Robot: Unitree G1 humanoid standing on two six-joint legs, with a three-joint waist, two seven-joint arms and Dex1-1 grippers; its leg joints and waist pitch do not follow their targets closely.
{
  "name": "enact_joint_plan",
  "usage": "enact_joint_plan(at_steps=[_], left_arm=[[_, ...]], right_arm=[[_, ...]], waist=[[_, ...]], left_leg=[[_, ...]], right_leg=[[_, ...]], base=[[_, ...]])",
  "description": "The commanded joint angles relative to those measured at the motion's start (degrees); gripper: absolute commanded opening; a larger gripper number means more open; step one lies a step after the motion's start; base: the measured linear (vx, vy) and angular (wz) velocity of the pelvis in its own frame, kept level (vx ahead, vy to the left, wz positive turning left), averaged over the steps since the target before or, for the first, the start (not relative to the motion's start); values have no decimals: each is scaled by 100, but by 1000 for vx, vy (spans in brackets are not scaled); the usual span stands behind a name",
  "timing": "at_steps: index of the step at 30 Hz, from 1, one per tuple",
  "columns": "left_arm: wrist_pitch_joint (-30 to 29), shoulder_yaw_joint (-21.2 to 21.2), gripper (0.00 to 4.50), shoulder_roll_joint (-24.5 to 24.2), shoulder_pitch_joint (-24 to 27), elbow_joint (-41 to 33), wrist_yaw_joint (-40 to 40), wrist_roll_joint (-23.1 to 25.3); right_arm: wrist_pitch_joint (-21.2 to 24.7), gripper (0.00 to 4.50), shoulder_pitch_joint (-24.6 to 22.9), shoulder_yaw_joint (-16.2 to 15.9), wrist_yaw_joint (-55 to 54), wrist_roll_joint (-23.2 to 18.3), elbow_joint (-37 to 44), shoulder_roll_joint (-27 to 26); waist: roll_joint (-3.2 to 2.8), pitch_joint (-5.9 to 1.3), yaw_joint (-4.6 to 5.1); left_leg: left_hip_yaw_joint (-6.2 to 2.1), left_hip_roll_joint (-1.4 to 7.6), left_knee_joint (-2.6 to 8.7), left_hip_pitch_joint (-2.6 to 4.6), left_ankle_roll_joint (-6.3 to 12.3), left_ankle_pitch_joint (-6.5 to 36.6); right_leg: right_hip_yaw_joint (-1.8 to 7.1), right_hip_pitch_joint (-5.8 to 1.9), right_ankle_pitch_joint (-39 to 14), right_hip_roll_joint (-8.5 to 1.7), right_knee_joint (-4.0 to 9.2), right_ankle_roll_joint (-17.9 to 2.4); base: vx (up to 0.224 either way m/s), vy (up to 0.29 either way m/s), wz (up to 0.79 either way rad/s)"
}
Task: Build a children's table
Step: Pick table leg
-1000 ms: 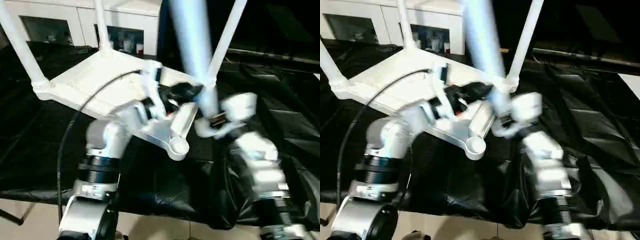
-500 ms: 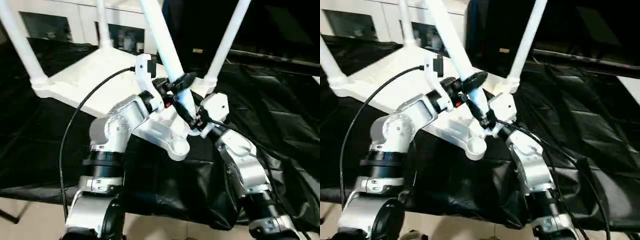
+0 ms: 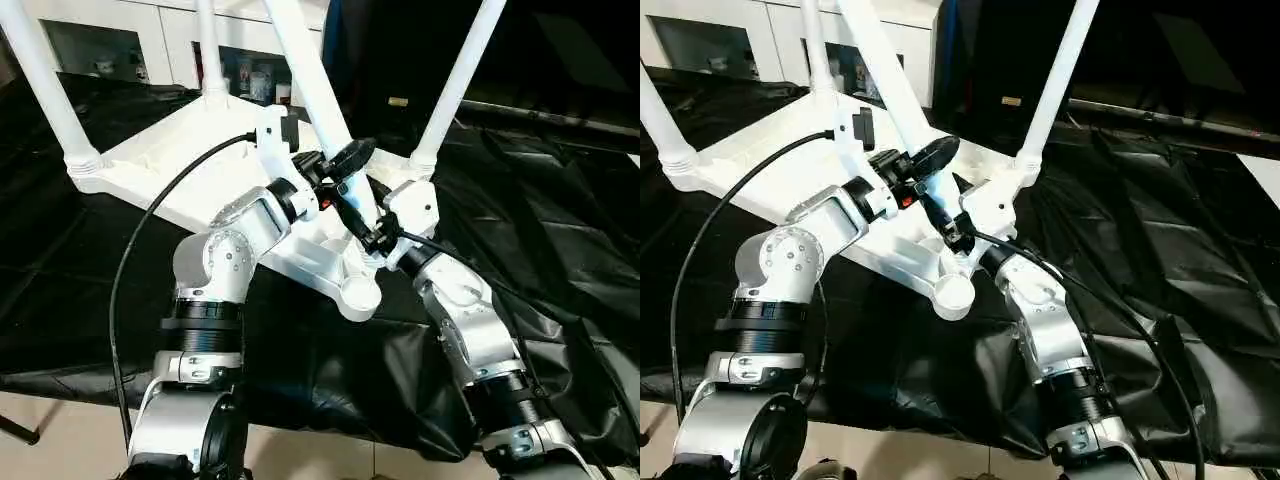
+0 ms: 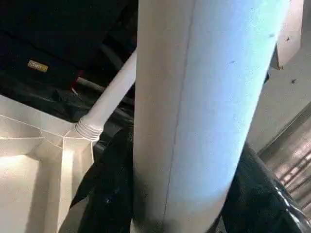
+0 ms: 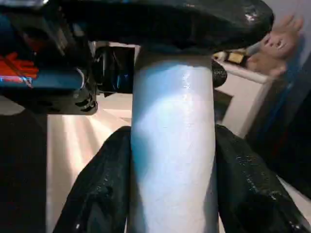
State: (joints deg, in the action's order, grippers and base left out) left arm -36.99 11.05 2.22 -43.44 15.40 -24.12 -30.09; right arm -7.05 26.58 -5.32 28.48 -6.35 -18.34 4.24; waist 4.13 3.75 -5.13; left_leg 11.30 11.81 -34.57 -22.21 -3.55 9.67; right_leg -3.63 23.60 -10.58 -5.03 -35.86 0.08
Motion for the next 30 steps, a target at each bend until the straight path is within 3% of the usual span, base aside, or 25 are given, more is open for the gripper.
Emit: enact_joint_plan(at_steps=[1, 3, 4, 5, 7, 9, 10, 15, 21, 25, 30], left_arm=[[8, 73, 193, -163, -198, 4, 59, -33], [-44, 38, 192, -262, -197, -13, -5, -4], [-130, -8, 190, -419, -221, -3, -131, 17], [-130, -8, 190, -419, -221, -3, -131, 17], [-333, -198, 190, -660, -227, -25, -511, 17], [-385, -267, 190, -718, -229, -37, -641, 10], [-490, -379, 190, -810, -265, -24, -817, -26], [-631, -503, 190, -938, -382, 10, -1073, -137], [-766, -594, 190, -961, -382, -91, -1286, -203], [-846, -657, 190, -988, -342, -182, -1410, -252], [-941, -974, 190, -1180, -220, -498, -2090, -430]], right_arm=[[480, 264, 52, 176, 421, -661, 292, -22], [1002, 285, 118, 284, 578, -966, 381, 36], [1935, 293, 258, 394, 874, -1352, 504, 285], [1935, 293, 258, 394, 874, -1352, 504, 285], [2983, 303, 473, 523, 1426, -1805, 594, 805], [3149, 304, 522, 518, 1624, -1865, 608, 983], [3592, 304, 608, 492, 1889, -2014, 610, 1287], [4095, 304, 768, 413, 2274, -2101, 544, 1726], [4534, 304, 791, 155, 2600, -2153, 681, 1941], [4640, 304, 817, 99, 2622, -2138, 747, 1895], [4693, 304, 925, 85, 2615, -2132, 680, 1845]], waist=[[-11, -437, -17], [-36, -440, -14], [-52, -441, -13], [-50, -434, -11], [-67, -446, -44], [-84, -435, -68], [-84, -437, -81], [-38, -450, -151], [-16, -452, -143], [-28, -455, -155], [-19, -446, -155]], left_leg=[[-76, 111, 398, 119, 198, 1052], [-91, 128, 405, 117, 240, 969], [-90, 126, 404, 132, 221, 950], [-87, 119, 408, 145, 225, 952], [-80, 120, 397, 168, 146, 920], [-71, 127, 399, 163, 70, 916], [-68, 129, 399, 166, 40, 912], [-64, 123, 386, 157, -31, 806], [-67, 116, 375, 136, -49, 783], [-69, 130, 374, 143, -45, 716], [-69, 132, 386, 145, -95, 852]], right_leg=[[235, -335, -458, -251, 375, -1038], [232, -332, -379, -253, 363, -1076], [229, -333, -369, -242, 355, -1125], [227, -337, -381, -223, 364, -1138], [230, -344, -387, -231, 356, -1157], [237, -327, -413, -247, 362, -1180], [238, -333, -412, -252, 365, -1179], [234, -347, -458, -282, 360, -1238], [229, -364, -547, -291, 365, -1218], [227, -347, -453, -294, 349, -1280], [227, -342, -710, -303, 372, -1231]], base=[[0, 0, 0], [0, 0, 0], [0, 0, 0], [0, 0, 0], [0, 0, 0], [0, 0, 0], [0, 0, 0], [0, 0, 0], [0, 0, 0], [0, 0, 0], [0, 0, 0]])
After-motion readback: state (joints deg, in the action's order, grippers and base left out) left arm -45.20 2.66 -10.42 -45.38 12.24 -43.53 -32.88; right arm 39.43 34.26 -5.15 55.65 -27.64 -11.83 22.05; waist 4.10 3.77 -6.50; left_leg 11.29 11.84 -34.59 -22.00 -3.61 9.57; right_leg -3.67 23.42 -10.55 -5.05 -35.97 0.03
